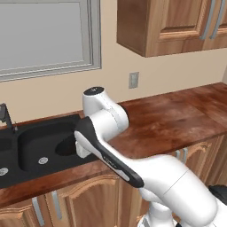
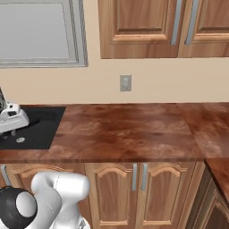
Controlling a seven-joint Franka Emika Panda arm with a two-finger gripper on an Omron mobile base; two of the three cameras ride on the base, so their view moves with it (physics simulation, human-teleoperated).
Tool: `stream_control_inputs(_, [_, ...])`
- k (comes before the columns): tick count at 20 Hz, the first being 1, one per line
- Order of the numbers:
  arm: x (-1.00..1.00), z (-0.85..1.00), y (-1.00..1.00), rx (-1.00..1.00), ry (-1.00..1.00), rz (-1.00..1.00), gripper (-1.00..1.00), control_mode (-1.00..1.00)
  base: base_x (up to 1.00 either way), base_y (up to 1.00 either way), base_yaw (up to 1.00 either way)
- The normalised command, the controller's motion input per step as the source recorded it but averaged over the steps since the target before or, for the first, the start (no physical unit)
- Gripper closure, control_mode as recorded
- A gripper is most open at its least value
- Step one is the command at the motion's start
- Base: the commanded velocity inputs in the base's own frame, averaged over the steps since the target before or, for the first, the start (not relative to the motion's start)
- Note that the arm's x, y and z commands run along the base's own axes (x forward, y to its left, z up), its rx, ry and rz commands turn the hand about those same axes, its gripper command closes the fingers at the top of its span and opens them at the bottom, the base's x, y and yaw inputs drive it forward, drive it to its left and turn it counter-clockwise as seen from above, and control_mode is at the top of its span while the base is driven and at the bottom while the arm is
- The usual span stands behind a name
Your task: Move the pot and pan from the stove into the sink.
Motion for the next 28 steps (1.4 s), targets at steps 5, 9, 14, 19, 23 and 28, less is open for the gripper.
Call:
stream_control_inputs(5, [0.27, -0.22, 0.02, 0.0, 0.06, 0.33, 1.0, -1.0, 0.0, 0.0, 0.0])
stream_control_inputs(9, [0.56, -0.23, 0.07, 0.01, 0.06, 0.29, 1.0, -1.0, 0.0, 0.0, 0.0])
stream_control_inputs(14, [0.73, -0.22, 0.11, 0.0, 0.02, 0.22, 1.0, -1.0, 0.0, 0.0, 0.0])
stream_control_inputs(19, [0.6, -0.21, 0.13, 0.0, 0.0, 0.08, 1.0, -1.0, 0.0, 0.0, 0.0])
stream_control_inputs(23, [0.45, -0.15, 0.21, 0.0, 0.0, -0.04, 1.0, -1.0, 0.0, 0.0, 0.0])
stream_control_inputs(28, [0.03, -0.03, 0.01, -0.01, 0.0, -0.03, 1.0, -1.0, 0.0, 0.0, 0.0])
